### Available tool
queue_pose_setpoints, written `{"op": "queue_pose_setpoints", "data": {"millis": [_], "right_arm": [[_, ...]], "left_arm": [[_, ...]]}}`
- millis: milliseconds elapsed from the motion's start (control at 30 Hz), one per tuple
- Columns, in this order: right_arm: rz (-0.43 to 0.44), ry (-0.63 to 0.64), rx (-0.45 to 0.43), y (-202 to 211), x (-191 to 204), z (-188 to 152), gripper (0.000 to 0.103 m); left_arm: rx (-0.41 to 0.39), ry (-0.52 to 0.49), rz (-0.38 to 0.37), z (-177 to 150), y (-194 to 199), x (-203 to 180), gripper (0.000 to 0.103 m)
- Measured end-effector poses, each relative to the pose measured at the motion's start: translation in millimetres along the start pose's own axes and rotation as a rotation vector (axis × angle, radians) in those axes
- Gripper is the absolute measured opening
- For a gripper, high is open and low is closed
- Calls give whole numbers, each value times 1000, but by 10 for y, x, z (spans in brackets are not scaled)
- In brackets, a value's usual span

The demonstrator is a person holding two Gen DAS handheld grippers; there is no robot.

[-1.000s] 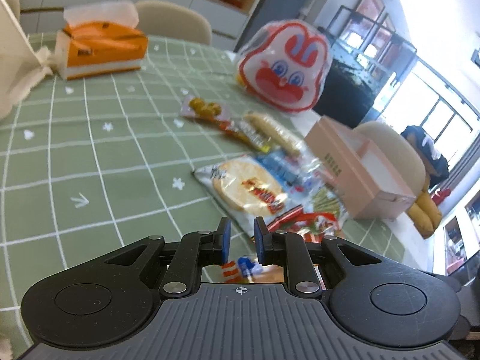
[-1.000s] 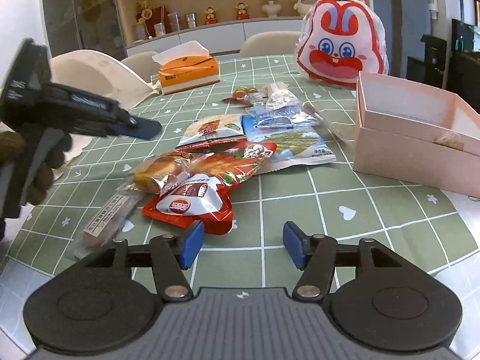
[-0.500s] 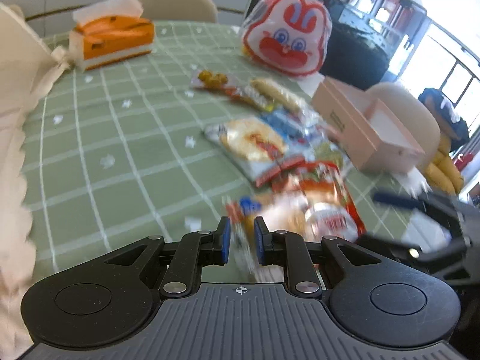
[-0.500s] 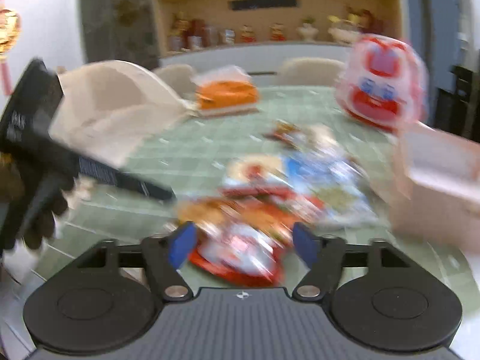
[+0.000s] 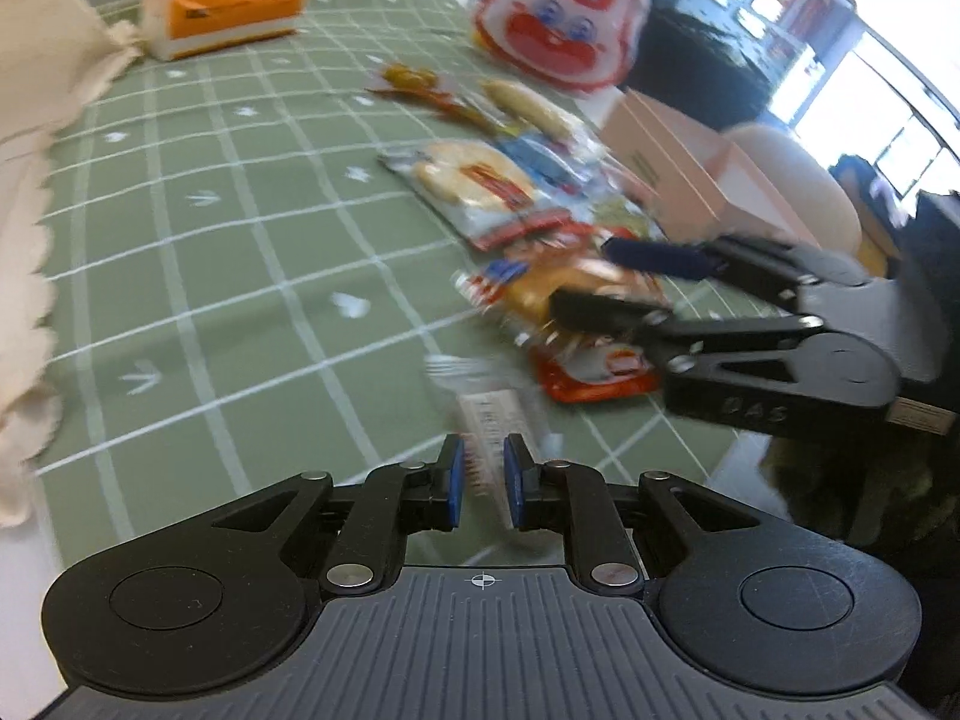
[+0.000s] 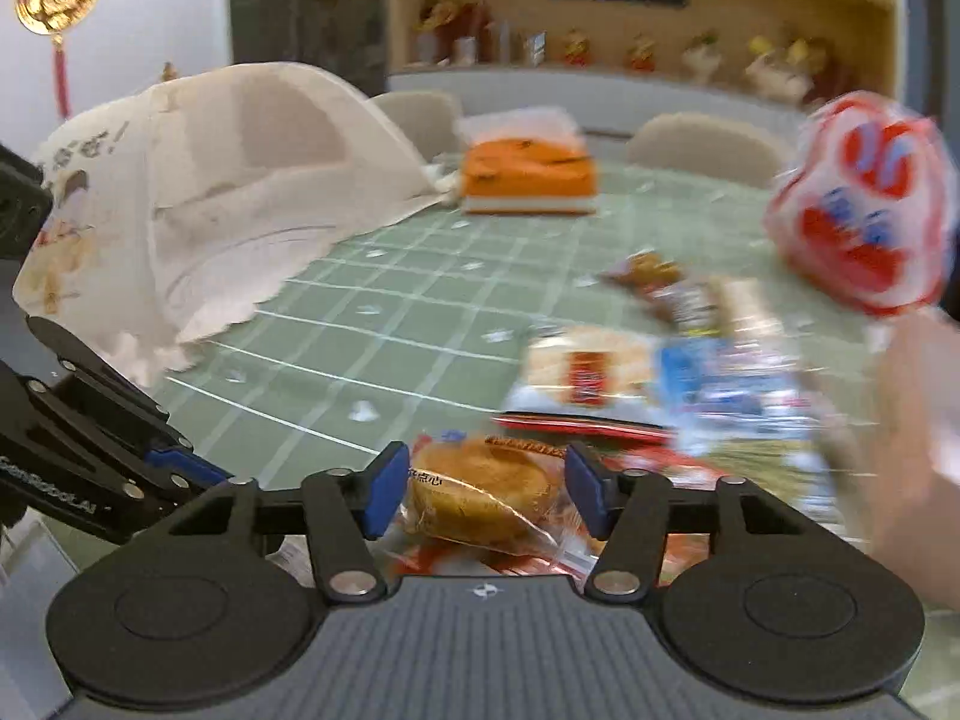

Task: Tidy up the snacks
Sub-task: 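Grasp the wrapped round bun with the right tool while the left tool lifts the biscuit packet, then carry the biscuit packet in the left tool toward the pink box while the right tool lifts the bun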

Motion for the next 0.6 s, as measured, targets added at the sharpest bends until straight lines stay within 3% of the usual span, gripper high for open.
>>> {"op": "queue_pose_setpoints", "data": {"millis": [33, 167, 367, 433, 567, 600], "right_arm": [[-47, -3, -12, 80, -66, -56, 46], [-137, -88, -44, 395, -404, -277, 34], [-267, -267, -30, 622, -998, -784, 34], [-267, -327, 0, 595, -1134, -950, 38], [-244, -408, 27, 498, -1274, -1098, 51], [-238, -412, 17, 512, -1276, -1089, 61]], "left_arm": [[3, -17, 0, 27, -55, -55, 20], [-14, -89, -7, 153, -221, -282, 29], [-53, -243, 56, 329, -428, -666, 38], [-73, -320, 105, 320, -456, -801, 39], [-54, -424, 195, 249, -551, -946, 50], [-64, -446, 210, 229, -556, -962, 51]]}}
Point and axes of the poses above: each gripper's, at about its wrist camera, not at the fingertips, and y roughly against the way its jaws point, x to its left, z to its top, the point moved 9 cm from there along -y, roughly the way its jaws point, and after that the axes turned 12 degrees about x, right-handed, at the moved point
